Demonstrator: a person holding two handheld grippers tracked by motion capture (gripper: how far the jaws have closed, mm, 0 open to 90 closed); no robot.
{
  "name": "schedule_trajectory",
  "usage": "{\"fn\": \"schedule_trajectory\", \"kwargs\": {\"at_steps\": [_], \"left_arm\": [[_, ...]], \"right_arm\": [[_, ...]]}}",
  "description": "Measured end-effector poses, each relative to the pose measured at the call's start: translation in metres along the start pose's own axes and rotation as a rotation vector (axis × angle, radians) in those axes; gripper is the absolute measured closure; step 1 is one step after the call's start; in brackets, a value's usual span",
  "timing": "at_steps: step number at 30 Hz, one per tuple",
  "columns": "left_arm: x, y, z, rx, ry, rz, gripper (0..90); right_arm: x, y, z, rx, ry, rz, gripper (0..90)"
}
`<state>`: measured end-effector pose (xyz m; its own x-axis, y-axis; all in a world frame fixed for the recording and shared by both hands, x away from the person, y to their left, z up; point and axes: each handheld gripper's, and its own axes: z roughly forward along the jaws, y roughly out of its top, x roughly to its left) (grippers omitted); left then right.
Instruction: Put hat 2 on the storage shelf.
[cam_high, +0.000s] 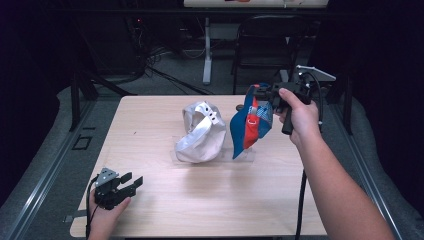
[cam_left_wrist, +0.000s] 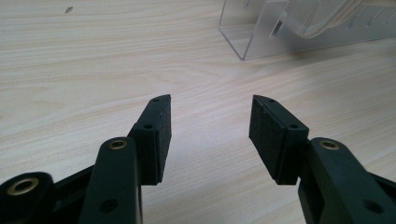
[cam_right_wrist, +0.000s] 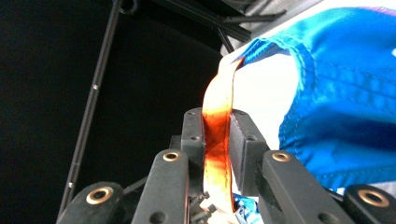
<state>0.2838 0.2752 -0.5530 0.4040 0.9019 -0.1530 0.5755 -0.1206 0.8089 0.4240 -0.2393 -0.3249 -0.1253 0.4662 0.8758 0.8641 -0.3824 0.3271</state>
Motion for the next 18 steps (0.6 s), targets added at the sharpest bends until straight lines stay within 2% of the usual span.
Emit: {"fn": "schedule_trajectory", "kwargs": {"at_steps": [4,6,7,11,14,16,18], "left_arm": [[0.0,0.0,0.0,-0.002,0.001,-0.001,49.5],[0.0,0.0,-0.001,0.002,-0.002,0.0,49.5],[0.0,0.0,-0.001,0.001,-0.002,-0.001,49.5],[0.0,0.0,-0.001,0.001,-0.003,0.0,49.5],[0.001,0.001,-0.001,0.013,-0.004,0.003,49.5],[0.0,0.0,-0.001,0.003,0.002,0.001,49.5],[0.0,0.0,-0.001,0.0,0.003,0.0,49.5]], "right_arm": [[0.006,0.002,-0.005,-0.033,-0.028,-0.025,77.5],[0.007,0.002,-0.005,-0.059,-0.032,-0.01,77.5],[0.007,0.003,-0.007,-0.051,-0.036,-0.022,77.5],[0.006,0.002,-0.007,-0.065,-0.038,-0.011,77.5],[0.005,0.001,-0.002,-0.031,-0.053,-0.013,77.5],[0.003,-0.001,0.003,-0.015,-0.048,-0.015,77.4],[0.002,-0.003,0.007,-0.015,-0.048,-0.011,77.4]]}}
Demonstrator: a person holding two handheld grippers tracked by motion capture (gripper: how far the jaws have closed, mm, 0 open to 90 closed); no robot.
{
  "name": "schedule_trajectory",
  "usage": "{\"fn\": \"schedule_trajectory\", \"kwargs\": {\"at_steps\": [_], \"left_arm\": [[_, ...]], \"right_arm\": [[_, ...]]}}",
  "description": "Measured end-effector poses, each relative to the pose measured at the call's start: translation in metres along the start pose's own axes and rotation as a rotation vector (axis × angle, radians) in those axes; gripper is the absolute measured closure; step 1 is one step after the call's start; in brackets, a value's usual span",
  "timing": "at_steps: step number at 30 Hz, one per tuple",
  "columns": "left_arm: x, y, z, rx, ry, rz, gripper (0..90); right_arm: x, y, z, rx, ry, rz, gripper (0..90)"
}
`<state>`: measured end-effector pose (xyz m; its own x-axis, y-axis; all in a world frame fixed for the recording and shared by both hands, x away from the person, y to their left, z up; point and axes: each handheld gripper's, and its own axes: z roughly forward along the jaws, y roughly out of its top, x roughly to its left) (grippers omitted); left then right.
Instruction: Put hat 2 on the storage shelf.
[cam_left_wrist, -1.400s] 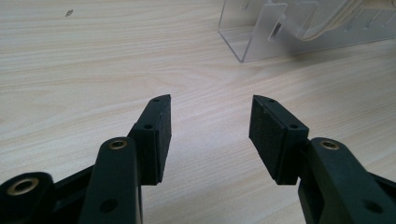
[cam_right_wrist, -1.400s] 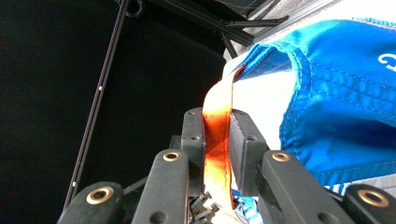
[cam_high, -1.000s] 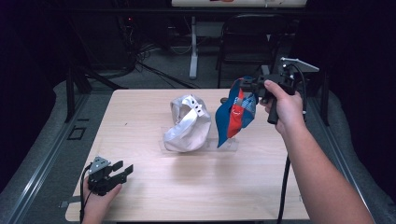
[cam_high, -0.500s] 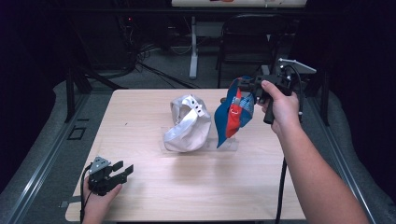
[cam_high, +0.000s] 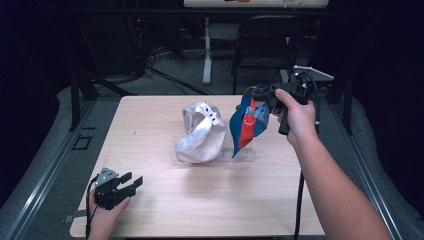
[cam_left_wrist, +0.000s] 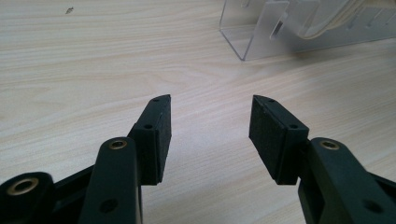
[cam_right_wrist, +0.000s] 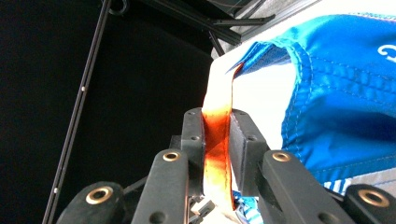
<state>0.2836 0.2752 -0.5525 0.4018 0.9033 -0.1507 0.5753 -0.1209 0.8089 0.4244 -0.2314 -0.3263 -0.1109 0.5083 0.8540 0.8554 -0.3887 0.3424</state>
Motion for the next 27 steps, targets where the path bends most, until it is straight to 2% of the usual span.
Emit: {"fn": "schedule_trajectory", "kwargs": {"at_steps": [4,9,14,18,27], "left_arm": [[0.001,0.0,0.0,0.003,-0.006,0.001,49.5],[0.001,0.0,0.0,0.003,-0.007,0.002,49.5],[0.001,0.0,0.0,0.002,-0.006,0.003,49.5],[0.001,0.0,0.0,-0.001,-0.003,0.001,49.5],[0.0,0.0,0.0,-0.001,-0.002,0.0,49.5]], "right_arm": [[-0.002,-0.003,0.007,0.016,-0.015,-0.002,77.4],[-0.011,-0.006,0.013,0.035,-0.047,-0.011,77.1],[-0.023,-0.011,0.017,0.04,-0.065,0.014,76.6],[-0.03,-0.013,0.015,0.047,-0.071,0.009,75.3],[-0.034,-0.016,0.001,0.002,-0.089,-0.014,65.6]]}}
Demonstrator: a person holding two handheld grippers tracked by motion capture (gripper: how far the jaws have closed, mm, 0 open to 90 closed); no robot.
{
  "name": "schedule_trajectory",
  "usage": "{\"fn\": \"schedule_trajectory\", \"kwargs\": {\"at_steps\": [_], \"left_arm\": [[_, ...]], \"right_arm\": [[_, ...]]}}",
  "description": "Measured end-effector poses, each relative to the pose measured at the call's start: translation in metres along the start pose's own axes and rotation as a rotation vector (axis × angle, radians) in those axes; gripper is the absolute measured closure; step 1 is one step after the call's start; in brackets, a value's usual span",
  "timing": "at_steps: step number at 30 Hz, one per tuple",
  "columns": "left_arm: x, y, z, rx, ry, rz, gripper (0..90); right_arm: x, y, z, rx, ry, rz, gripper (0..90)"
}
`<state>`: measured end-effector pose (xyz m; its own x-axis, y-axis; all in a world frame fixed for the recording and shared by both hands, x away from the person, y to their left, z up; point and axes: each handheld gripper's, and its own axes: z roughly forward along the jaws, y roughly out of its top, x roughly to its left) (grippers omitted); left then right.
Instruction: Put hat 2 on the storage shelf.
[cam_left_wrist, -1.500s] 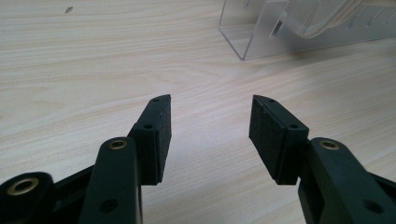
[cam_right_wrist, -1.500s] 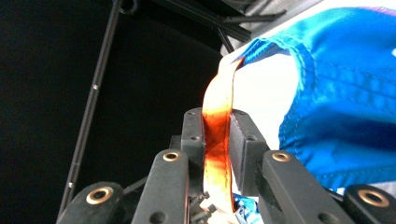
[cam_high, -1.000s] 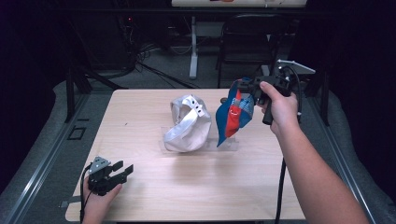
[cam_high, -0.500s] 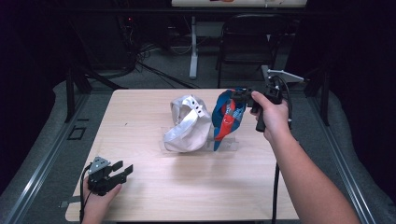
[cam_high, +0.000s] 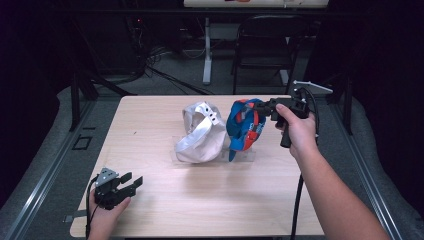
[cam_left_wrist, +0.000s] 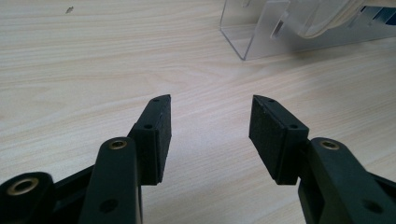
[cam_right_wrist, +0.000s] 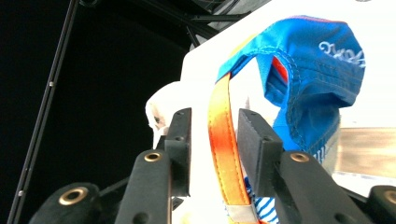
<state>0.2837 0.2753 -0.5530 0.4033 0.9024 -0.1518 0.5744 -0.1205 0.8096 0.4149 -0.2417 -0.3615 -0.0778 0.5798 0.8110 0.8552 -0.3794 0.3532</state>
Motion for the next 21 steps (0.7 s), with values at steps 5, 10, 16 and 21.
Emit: {"fn": "schedule_trajectory", "kwargs": {"at_steps": [5,10,16,21], "left_arm": [[0.0,0.0,0.0,0.006,-0.002,0.002,49.5],[0.0,0.0,-0.001,0.017,-0.003,0.004,49.5],[-0.001,0.0,0.001,0.008,-0.005,0.001,49.5],[0.0,0.0,0.002,0.012,-0.005,-0.001,49.4]], "right_arm": [[-0.004,-0.001,-0.011,-0.01,-0.007,-0.024,63.4],[-0.009,-0.006,-0.02,-0.026,-0.032,-0.043,62.1],[-0.017,-0.009,-0.024,-0.022,-0.039,-0.051,60.7],[-0.022,-0.012,-0.026,-0.026,-0.052,-0.064,57.2]]}}
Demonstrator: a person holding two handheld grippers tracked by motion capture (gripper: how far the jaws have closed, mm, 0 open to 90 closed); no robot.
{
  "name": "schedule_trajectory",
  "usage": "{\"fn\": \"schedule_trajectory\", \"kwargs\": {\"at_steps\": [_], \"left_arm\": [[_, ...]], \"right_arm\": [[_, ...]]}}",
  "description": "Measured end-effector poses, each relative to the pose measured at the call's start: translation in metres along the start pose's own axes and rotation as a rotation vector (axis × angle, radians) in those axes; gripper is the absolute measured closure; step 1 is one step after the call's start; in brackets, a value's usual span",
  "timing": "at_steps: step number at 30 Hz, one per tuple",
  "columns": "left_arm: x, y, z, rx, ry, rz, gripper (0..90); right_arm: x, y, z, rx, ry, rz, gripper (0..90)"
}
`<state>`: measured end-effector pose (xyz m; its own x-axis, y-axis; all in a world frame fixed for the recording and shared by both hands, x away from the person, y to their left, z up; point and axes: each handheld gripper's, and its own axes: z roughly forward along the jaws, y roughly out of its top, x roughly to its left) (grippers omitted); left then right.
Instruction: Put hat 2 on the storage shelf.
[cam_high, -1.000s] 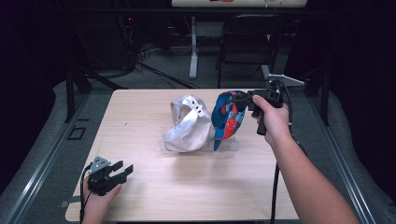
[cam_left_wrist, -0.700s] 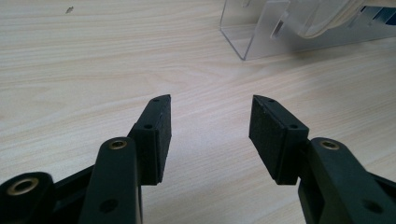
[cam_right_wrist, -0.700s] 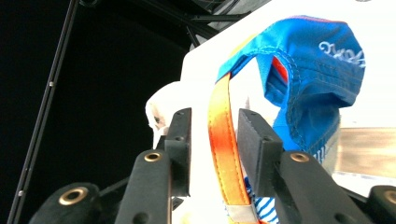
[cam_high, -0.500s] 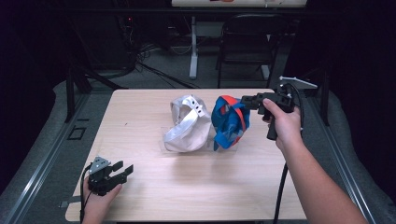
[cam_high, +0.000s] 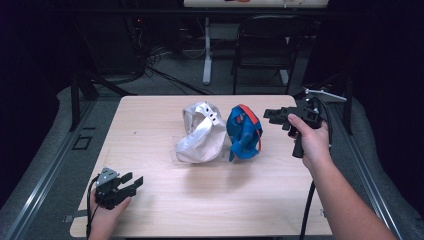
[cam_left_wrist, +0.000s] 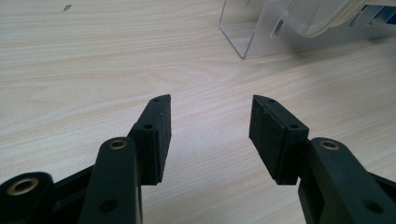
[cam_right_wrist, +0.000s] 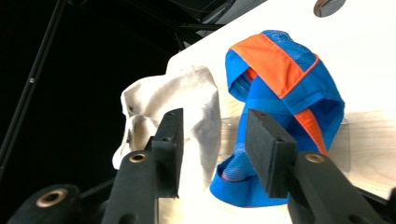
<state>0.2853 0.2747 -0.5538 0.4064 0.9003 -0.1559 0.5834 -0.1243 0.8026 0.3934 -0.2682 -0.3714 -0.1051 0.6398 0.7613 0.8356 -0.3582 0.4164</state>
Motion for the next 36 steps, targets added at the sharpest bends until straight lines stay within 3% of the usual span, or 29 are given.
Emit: {"fn": "schedule_trajectory", "kwargs": {"at_steps": [10,16,23,29,36], "left_arm": [[-0.001,0.002,0.008,0.003,-0.02,0.001,48.2],[-0.002,0.004,0.011,0.007,-0.03,0.003,48.1],[-0.004,0.005,0.014,0.013,-0.035,0.007,48.1],[-0.003,0.004,0.014,0.017,-0.032,0.001,48.1],[-0.003,0.004,0.014,0.024,-0.035,-0.001,48.1]], "right_arm": [[-0.007,-0.02,0.001,0.004,-0.035,-0.07,52.4],[-0.008,-0.043,0.0,-0.004,-0.069,-0.181,50.8],[-0.019,-0.071,0.002,-0.011,-0.076,-0.268,49.2],[-0.035,-0.099,0.002,-0.021,-0.089,-0.302,49.7],[-0.06,-0.129,0.006,-0.053,-0.096,-0.301,49.7]]}}
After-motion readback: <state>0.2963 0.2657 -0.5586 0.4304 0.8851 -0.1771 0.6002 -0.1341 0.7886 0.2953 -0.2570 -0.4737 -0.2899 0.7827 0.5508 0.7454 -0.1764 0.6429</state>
